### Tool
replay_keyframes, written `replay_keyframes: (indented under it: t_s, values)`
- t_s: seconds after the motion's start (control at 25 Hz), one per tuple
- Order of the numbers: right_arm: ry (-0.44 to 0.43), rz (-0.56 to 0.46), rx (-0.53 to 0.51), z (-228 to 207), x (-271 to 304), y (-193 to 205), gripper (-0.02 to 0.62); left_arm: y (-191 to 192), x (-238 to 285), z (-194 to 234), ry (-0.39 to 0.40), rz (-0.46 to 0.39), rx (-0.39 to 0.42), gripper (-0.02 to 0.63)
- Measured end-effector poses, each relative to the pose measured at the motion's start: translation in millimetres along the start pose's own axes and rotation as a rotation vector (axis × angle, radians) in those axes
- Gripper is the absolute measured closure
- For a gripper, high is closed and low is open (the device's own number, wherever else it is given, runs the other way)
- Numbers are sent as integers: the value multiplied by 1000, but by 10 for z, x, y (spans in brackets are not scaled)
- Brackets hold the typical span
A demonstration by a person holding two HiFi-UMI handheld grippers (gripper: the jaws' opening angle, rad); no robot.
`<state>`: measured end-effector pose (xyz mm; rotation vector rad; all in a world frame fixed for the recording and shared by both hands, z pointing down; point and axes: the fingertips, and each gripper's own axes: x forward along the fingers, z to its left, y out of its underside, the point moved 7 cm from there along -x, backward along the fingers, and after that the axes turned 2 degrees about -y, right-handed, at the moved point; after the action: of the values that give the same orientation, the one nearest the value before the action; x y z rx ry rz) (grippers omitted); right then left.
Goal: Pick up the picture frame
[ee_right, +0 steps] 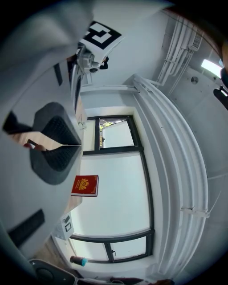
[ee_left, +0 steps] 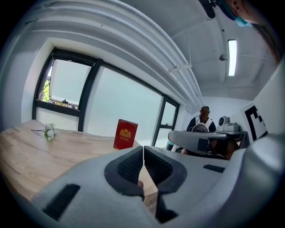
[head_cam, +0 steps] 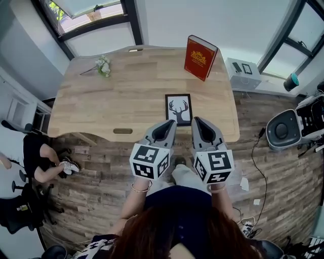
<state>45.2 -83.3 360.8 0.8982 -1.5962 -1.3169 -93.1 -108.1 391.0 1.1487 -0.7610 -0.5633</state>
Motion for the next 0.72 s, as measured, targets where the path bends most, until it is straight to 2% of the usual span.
replay_keyframes:
  t_s: [0.44,0.72]
  values:
    - [-9,71,12,-429,675,48,569,-87,654,407,-38,54,-11,574]
    - [-25,129,7,-661,983,150,569,-86,965,569,-33,89,-14,574]
